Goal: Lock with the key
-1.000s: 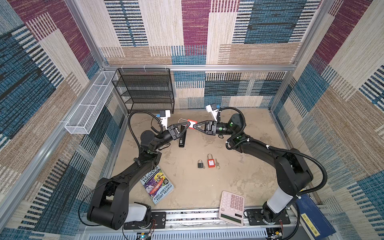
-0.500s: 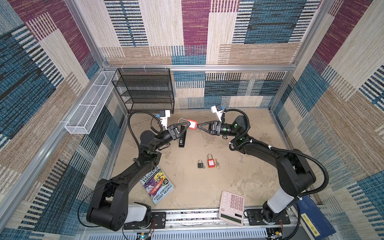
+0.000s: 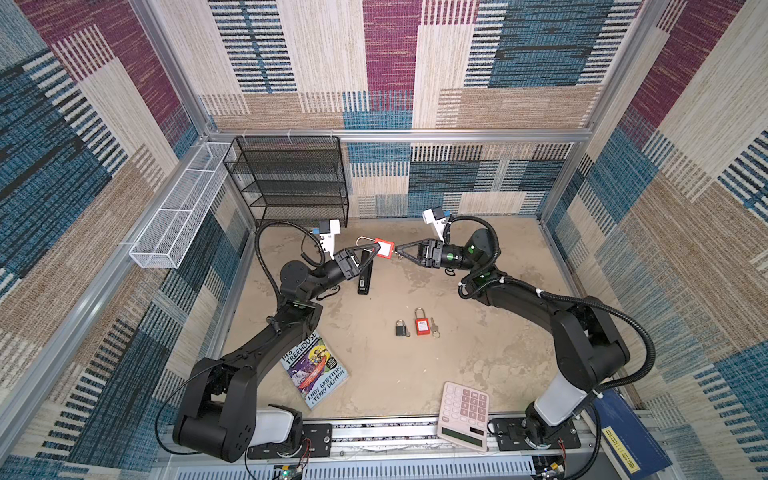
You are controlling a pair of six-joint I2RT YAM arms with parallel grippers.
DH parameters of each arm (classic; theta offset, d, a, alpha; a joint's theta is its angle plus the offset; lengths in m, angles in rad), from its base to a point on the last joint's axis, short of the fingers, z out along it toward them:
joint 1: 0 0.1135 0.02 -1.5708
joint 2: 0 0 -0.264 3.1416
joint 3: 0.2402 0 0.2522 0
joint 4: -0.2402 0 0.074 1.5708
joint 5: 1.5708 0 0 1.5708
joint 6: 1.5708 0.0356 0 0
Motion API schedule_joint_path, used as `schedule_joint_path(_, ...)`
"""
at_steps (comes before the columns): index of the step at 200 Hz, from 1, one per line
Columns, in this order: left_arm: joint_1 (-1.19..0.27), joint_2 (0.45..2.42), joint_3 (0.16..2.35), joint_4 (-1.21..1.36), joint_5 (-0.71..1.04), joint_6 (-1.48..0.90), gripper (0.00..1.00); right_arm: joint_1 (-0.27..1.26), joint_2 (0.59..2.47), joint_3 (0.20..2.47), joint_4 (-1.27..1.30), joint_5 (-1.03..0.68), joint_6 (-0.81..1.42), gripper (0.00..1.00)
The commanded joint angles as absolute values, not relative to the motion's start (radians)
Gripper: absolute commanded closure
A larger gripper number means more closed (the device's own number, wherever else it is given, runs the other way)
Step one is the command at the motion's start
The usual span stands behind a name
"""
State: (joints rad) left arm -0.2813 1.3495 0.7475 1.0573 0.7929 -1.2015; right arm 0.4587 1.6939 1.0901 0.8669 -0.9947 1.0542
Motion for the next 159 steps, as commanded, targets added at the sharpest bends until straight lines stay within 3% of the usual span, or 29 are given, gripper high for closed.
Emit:
schedule_joint_path(1,-0.281,1.345,0.756,1.099,0.808,-1.196,1.0,0.46,1.694,1.081,0.877,-1.006,1.075,0.37)
schedule_joint_path(55,-0.282,1.354,0.76,1.103,0.808,-1.2,1.0,0.466,1.687,1.078,0.878,-1.025,1.061,0.41)
schedule_joint_path(107,-0.281,1.355,0.762,1.1,0.809,-1.2,1.0,0.471,1.691,1.082,0.87,-1.023,1.044,0.67)
schedule_joint_path(159,-0.281,1.361,0.772,1.1,0.81,-1.201,1.0,0.472,1.69,1.092,0.871,-1.029,1.033,0.77)
